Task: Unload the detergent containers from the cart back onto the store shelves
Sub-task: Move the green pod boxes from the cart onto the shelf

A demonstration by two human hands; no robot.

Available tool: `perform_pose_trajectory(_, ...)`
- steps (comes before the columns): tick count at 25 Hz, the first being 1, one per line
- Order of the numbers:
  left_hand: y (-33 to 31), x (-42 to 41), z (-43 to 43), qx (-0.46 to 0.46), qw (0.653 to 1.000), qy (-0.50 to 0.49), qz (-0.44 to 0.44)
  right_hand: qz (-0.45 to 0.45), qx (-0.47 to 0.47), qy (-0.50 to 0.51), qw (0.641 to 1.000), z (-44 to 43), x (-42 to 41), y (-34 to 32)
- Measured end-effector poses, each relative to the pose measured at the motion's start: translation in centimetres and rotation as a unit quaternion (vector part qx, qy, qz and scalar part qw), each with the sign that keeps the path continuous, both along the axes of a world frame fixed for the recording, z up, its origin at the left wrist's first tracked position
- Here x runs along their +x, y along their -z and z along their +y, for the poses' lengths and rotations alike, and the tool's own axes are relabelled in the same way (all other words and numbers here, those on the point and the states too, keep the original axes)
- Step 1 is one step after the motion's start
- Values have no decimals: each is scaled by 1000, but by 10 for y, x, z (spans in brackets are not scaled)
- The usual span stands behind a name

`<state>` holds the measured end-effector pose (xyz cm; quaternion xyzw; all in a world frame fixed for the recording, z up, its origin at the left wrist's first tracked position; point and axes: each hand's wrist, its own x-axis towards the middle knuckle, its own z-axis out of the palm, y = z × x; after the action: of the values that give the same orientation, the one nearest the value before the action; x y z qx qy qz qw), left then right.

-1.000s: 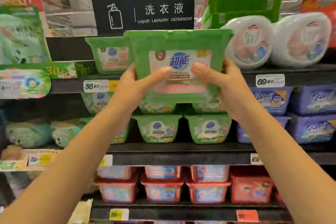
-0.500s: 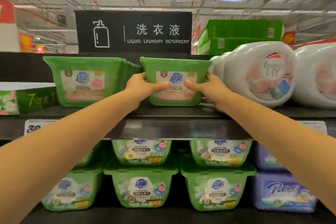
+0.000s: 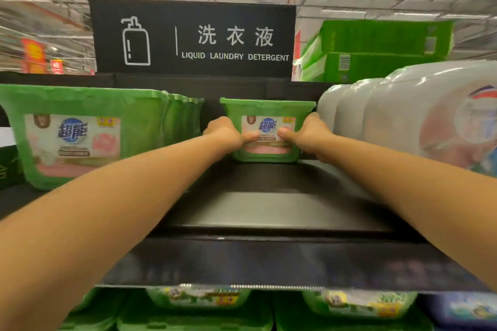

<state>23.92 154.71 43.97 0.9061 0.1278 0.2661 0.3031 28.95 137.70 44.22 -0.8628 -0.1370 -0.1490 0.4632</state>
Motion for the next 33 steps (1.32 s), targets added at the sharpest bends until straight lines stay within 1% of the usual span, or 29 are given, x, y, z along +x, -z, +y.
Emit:
perform_pose_trajectory(3,-1,24,8,10,1000,-1,5,6,-16,25,1000,15,18,-4)
perform_pose_trajectory(4,-1,32,11,-11,1000,0,-3,8,-17,26,999,19,25,-4)
perform_pose_trajectory(7,4,50,17,-113,993,-2,-39,11,-8,21,1000,29,40,-2)
perform_pose_trajectory(10,7,68,16,-152,987,-10,-45,25,-22,-12,999,34,56,-2)
perform_pose_trajectory(13,10,79,14,-167,985,-17,-39,55,-29,-54,997,36,63,0)
perform_pose_trajectory(16,9,82,19,-188,982,15,-28,85,-35,-80,993,36,65,2)
perform_pose_trajectory(19,4,77,17,-192,981,21,-4,83,-22,-62,994,41,61,-1)
perform_pose_trajectory(21,-1,72,14,-170,985,13,4,75,0,-22,997,40,57,-6)
perform_pose_trajectory(22,-3,66,13,-165,986,11,8,62,4,-2,998,38,54,-8)
perform_pose_trajectory(23,-5,59,12,-157,987,9,14,41,-13,12,999,33,49,-11)
perform_pose_trajectory(24,-6,52,11,-134,991,9,24,13,-57,22,998,26,41,-14)
perform_pose_trajectory(25,-8,43,9,-103,994,6,30,-33,-124,34,991,18,34,-17)
perform_pose_trajectory(26,-10,33,6,-78,996,9,30,-83,-203,50,974,11,24,-20)
perform_pose_trajectory(27,-14,22,1,-74,997,25,22,-135,-264,58,953,6,12,-23)
perform_pose_trajectory(28,-17,10,-6,-106,992,61,12,-190,-300,63,933,1,3,-25)
perform_pose_trajectory(29,-22,-4,-12,-151,983,105,4,-217,-297,55,928,-3,-9,-29)
perform_pose_trajectory(30,-25,-20,-19,-181,972,147,3,-239,-271,36,932,-6,-21,-33)
perform_pose_trajectory(31,-27,-39,-25,-180,967,179,3,-260,-245,13,934,-10,-37,-34)
perform_pose_trajectory(33,-23,-75,-33,-99,972,213,-15,-329,-208,-29,921,-26,-72,-29)
